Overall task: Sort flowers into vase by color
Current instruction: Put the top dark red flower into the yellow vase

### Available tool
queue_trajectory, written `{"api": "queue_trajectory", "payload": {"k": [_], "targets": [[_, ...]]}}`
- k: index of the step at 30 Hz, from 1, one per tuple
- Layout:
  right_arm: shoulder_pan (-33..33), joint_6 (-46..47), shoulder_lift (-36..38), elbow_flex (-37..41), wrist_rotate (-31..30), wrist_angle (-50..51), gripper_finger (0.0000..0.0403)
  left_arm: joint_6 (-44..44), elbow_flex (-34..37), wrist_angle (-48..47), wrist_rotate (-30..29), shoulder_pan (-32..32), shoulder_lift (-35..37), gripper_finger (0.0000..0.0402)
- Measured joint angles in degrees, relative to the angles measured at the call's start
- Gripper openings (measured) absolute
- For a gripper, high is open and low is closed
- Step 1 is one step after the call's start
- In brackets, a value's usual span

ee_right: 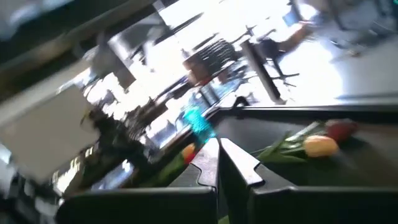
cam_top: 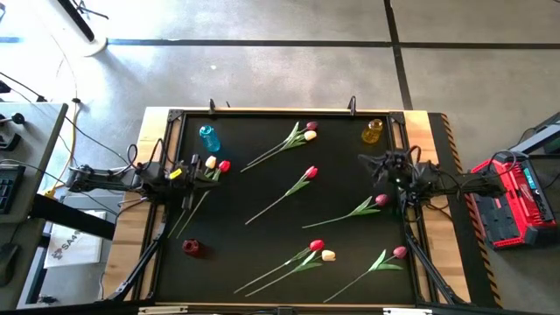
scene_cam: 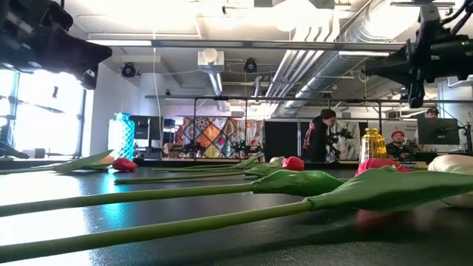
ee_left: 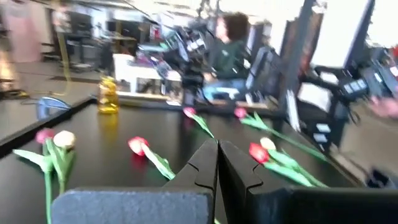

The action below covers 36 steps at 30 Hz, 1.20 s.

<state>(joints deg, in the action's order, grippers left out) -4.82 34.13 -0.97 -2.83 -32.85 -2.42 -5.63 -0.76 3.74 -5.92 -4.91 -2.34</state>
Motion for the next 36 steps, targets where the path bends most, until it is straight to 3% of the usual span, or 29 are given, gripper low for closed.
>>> {"api": "queue_trajectory", "payload": {"k": [5,10,21,25,30,36], "targets": [[-0.02,8.38,-2.79,0.00,4.38,0.04,0.0000,-1.77,-0.02,1.09,-6.45,0.01,-2.75,0.0030],[-0.02,15.05,-8.37,-0.64,4.58,0.07,0.0000,-5.19,-0.06,4.37,-7.63,0.02,-7.63,0.0068],[-0.04,16.73,-24.87,-6.53,2.00,-0.35,0.0000,-7.76,-8.72,3.76,-10.42,0.02,-22.47,0.0113],[-0.04,12.61,-29.19,-8.66,-1.30,-0.38,0.0000,-7.76,-13.41,1.45,-12.08,0.02,-30.30,0.0114],[-0.04,-1.33,-32.06,-10.64,-4.77,-0.58,0.0000,-10.59,-19.48,-1.20,-15.64,0.02,-41.65,0.0114],[-0.04,-14.26,-32.45,-12.13,-11.64,-2.20,0.0000,-15.61,-28.13,-8.14,-15.59,1.25,-54.51,0.0114]]}}
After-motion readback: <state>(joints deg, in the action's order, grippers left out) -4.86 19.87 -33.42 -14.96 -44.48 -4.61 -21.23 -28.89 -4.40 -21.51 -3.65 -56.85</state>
